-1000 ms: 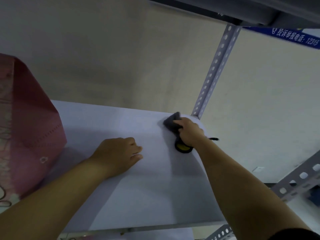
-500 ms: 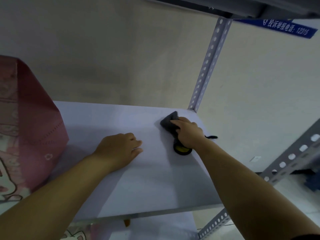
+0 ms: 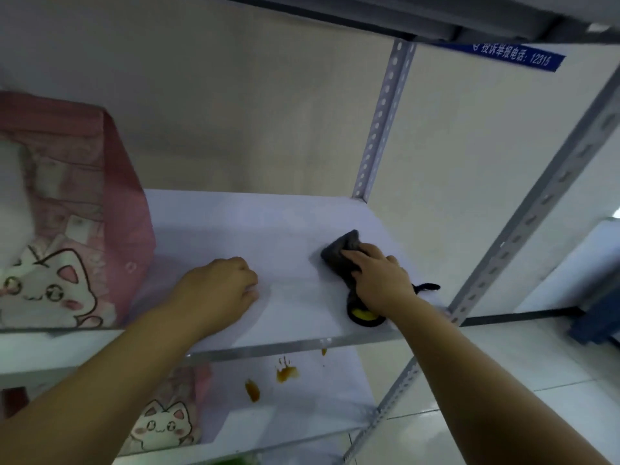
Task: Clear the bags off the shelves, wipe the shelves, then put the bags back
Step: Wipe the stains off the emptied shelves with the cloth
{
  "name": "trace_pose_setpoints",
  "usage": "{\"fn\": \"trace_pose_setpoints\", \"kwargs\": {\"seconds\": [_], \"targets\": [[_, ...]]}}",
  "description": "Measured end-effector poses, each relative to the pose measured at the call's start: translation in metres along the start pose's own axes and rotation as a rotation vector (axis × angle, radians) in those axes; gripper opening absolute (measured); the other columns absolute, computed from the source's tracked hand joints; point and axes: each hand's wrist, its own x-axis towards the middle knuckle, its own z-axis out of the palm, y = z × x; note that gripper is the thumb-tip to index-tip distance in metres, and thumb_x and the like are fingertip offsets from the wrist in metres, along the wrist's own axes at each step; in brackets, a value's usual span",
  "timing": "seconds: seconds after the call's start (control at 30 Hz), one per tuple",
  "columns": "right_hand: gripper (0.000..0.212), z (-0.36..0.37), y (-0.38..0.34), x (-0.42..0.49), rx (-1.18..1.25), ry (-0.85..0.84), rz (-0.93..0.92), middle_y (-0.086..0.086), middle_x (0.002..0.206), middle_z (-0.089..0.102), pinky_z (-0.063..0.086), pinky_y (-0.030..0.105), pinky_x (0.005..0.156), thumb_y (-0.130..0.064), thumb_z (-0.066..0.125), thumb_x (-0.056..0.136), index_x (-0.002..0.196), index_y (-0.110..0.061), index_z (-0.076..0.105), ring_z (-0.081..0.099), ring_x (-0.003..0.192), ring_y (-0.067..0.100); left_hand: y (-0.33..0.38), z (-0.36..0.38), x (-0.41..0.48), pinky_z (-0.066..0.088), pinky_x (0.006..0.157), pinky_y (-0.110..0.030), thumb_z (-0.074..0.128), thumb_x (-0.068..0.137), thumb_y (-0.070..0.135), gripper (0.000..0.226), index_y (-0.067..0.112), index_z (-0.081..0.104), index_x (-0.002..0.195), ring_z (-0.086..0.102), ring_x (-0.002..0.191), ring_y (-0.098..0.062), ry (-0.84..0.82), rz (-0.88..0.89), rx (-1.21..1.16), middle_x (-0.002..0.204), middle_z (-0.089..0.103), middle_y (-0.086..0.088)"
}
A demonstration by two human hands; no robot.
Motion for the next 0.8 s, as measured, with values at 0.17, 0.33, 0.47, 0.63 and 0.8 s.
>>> {"fn": "trace_pose_setpoints", "kwargs": {"seconds": [0.17, 0.33, 0.47, 0.63, 0.8], "targets": [[0.05, 0.0, -0.012, -0.041, -0.008, 0.061, 0.094, -0.006, 0.148, 0.026, 0.037, 0.039, 0.084, -0.022, 0.037, 0.093, 0.137, -0.043, 0.033, 0.04, 0.109, 0.034, 0.006, 0.002, -0.052, 0.048, 0.08, -0.035, 0.041, 0.094, 0.039, 0.03, 0.022, 0.064, 0.102, 0.053, 0.099, -0.016, 0.075, 0.006, -0.037, 0.108, 0.057, 0.006], [0.049, 0.003, -0.044, -0.088, 0.021, 0.089, -0.017, -0.008, 0.145, 0.03, 0.04, 0.038, 0.077, -0.02, 0.042, 0.091, 0.135, -0.042, 0.039, 0.041, 0.101, 0.032, 0.008, 0.003, -0.094, 0.045, 0.08, -0.033, 0.04, 0.095, 0.034, 0.028, 0.023, 0.063, 0.108, 0.051, 0.1, -0.017, 0.14, 0.024, -0.067, 0.11, 0.058, 0.006], [0.046, 0.011, -0.069, -0.132, 0.101, 0.16, -0.137, -0.002, 0.145, 0.032, 0.043, 0.046, 0.083, -0.016, 0.043, 0.093, 0.135, -0.036, 0.044, 0.04, 0.098, 0.034, 0.014, 0.007, -0.125, 0.047, 0.08, -0.039, 0.051, 0.092, 0.029, 0.025, 0.016, 0.065, 0.109, 0.053, 0.098, -0.023, 0.21, 0.088, -0.071, 0.11, 0.061, 0.001], [0.05, 0.037, -0.071, -0.188, 0.112, 0.233, -0.157, 0.008, 0.144, 0.037, 0.042, 0.053, 0.085, -0.005, 0.051, 0.089, 0.133, -0.027, 0.05, 0.045, 0.1, 0.04, 0.022, 0.025, -0.164, 0.052, 0.072, -0.045, 0.067, 0.082, 0.019, 0.019, 0.01, 0.071, 0.098, 0.06, 0.09, -0.032, 0.226, 0.203, -0.106, 0.099, 0.067, -0.007], [0.045, 0.072, -0.054, -0.224, 0.106, 0.076, -0.119, 0.006, 0.143, 0.039, 0.044, 0.052, 0.087, -0.012, 0.048, 0.092, 0.134, -0.027, 0.048, 0.048, 0.106, 0.039, 0.023, 0.071, -0.191, 0.045, 0.083, -0.034, 0.051, 0.091, 0.036, 0.028, 0.025, 0.064, 0.113, 0.054, 0.105, -0.021, 0.048, 0.101, -0.167, 0.112, 0.06, 0.005]]}}
